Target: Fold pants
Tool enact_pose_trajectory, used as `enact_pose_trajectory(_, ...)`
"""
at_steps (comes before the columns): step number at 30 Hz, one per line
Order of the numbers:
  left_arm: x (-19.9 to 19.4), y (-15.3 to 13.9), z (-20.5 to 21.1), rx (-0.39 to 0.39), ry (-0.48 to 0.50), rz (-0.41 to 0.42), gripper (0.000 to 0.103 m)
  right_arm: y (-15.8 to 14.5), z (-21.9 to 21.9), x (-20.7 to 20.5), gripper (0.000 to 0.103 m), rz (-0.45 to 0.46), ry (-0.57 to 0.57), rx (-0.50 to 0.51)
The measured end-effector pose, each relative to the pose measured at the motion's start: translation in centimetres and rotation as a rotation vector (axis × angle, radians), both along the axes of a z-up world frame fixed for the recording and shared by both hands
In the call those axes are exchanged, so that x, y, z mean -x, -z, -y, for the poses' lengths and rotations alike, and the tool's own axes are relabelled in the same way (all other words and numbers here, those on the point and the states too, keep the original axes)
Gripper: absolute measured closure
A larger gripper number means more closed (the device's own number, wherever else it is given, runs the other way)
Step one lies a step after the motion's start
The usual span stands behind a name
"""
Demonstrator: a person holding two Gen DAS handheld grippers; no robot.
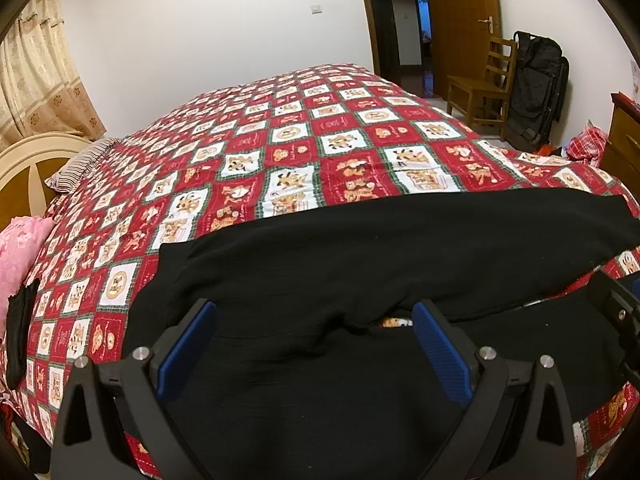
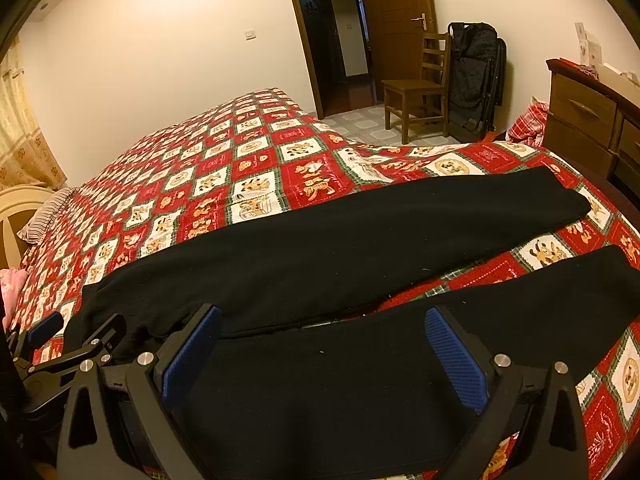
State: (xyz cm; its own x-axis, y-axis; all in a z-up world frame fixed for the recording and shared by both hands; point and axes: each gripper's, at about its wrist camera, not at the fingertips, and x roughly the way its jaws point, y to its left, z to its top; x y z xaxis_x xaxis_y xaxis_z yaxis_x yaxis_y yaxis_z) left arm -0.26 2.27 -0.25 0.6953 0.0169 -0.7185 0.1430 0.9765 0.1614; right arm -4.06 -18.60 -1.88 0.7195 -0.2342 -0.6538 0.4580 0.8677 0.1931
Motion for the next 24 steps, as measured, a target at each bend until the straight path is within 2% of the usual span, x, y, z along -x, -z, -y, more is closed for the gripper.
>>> enact_pose_trajectory(24, 0.21, 0.56, -0.33, 0.003, -0.004, -0.008, 0.002, -0.01, -0.47, 0.05, 0.001, -0.003, -0.003, -0.006)
